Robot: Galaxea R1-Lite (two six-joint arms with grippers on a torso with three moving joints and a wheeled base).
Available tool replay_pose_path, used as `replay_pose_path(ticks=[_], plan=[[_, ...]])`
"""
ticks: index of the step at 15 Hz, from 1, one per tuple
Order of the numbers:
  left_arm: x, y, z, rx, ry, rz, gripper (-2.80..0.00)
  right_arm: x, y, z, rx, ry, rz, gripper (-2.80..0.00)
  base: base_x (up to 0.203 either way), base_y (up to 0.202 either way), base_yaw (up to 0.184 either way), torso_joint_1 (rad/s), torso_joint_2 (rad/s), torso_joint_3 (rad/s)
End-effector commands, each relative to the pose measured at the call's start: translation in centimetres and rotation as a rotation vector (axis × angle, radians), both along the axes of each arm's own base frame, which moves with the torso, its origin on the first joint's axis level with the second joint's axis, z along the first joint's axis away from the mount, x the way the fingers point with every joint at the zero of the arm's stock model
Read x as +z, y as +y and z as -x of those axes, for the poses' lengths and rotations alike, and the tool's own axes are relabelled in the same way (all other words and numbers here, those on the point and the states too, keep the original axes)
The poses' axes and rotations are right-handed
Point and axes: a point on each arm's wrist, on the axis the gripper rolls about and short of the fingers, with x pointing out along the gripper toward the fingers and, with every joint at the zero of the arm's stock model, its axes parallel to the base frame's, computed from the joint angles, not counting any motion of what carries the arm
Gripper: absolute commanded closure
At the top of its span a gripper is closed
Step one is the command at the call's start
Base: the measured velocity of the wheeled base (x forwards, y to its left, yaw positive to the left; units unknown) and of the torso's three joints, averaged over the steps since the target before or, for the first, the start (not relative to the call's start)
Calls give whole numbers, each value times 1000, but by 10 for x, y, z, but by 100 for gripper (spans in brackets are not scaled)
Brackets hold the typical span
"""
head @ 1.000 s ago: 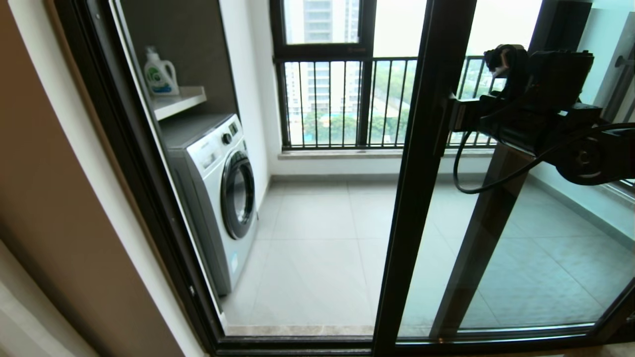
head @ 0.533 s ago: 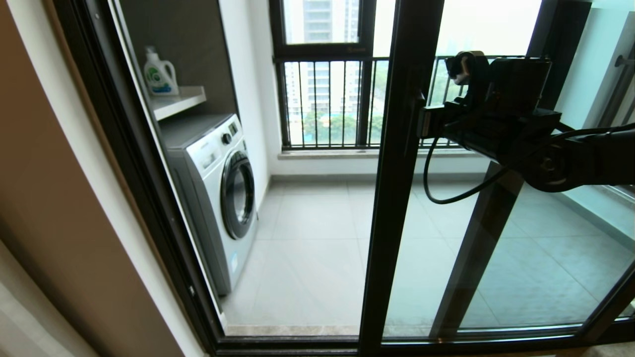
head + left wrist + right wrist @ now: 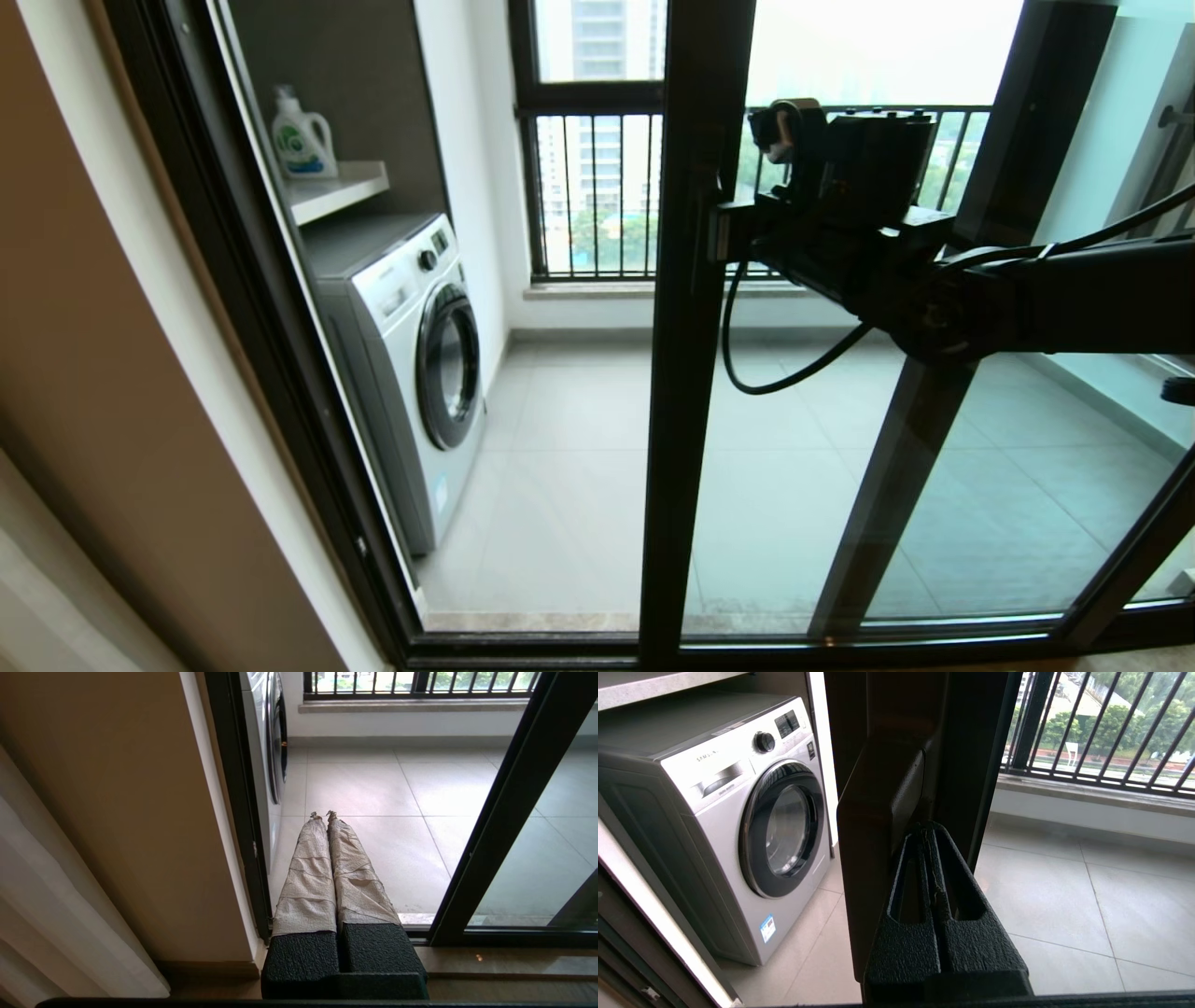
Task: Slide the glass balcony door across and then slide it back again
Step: Close the slid door
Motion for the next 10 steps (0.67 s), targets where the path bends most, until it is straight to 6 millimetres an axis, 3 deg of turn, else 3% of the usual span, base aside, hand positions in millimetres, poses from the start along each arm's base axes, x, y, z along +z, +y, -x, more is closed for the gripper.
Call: replay_pose_path(ticks=[1, 10], plan=[[0, 0, 0, 0, 2, 0, 0, -7, 23, -2, 38, 0, 1, 0, 0, 0, 0, 0, 0, 0], [0, 0, 0, 0, 2, 0, 0, -19, 92, -10, 113, -55, -9, 0, 0, 0, 0, 0, 0, 0]])
